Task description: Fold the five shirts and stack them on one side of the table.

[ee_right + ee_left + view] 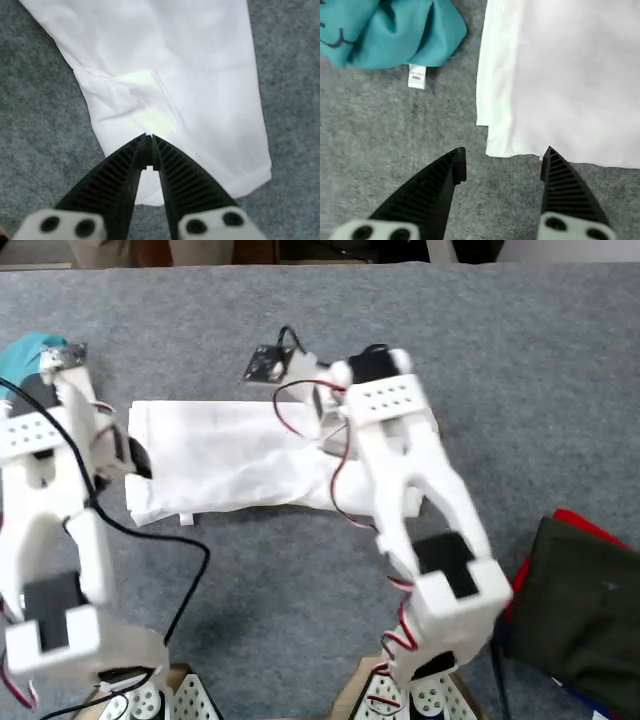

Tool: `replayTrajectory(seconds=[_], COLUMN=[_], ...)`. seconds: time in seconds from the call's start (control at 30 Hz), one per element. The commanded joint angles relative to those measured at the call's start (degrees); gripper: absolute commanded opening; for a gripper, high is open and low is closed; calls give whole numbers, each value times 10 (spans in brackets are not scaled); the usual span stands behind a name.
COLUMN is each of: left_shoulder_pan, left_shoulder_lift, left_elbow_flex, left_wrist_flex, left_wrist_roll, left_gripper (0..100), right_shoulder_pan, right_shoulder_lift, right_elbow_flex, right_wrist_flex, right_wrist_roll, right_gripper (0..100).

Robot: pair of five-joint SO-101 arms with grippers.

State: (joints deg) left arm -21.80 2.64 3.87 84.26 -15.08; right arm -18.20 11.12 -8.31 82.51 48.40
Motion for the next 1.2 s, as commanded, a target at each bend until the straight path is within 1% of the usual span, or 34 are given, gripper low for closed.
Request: replayTrajectory(seconds=[0.0,0.2,0.4,0.53,0.77,1.0,1.1,1.17], left_shoulder_pan=[-8,14,30,23,25,38,57,72], left_shoulder_lift=[100,299,422,466,499,514,508,500], left_elbow_flex=[-137,-344,-466,-489,-510,-508,-512,-509], left_wrist_flex=[47,107,135,135,135,137,164,165], left_wrist_roll=[-25,-26,-26,-22,-22,-22,-21,-14], left_gripper=[253,253,250,248,167,19,19,18], right_shoulder_pan=[29,56,55,55,56,57,65,81], right_shoulder_lift=[-66,-93,-126,-138,-157,-171,-177,-179], right_elbow_flex=[-30,-30,-29,-29,-27,-27,-27,-30], right_wrist_flex=[29,65,82,98,102,102,102,98], right_wrist_roll=[5,5,4,4,2,2,2,2], right_gripper=[5,5,5,5,5,5,5,5])
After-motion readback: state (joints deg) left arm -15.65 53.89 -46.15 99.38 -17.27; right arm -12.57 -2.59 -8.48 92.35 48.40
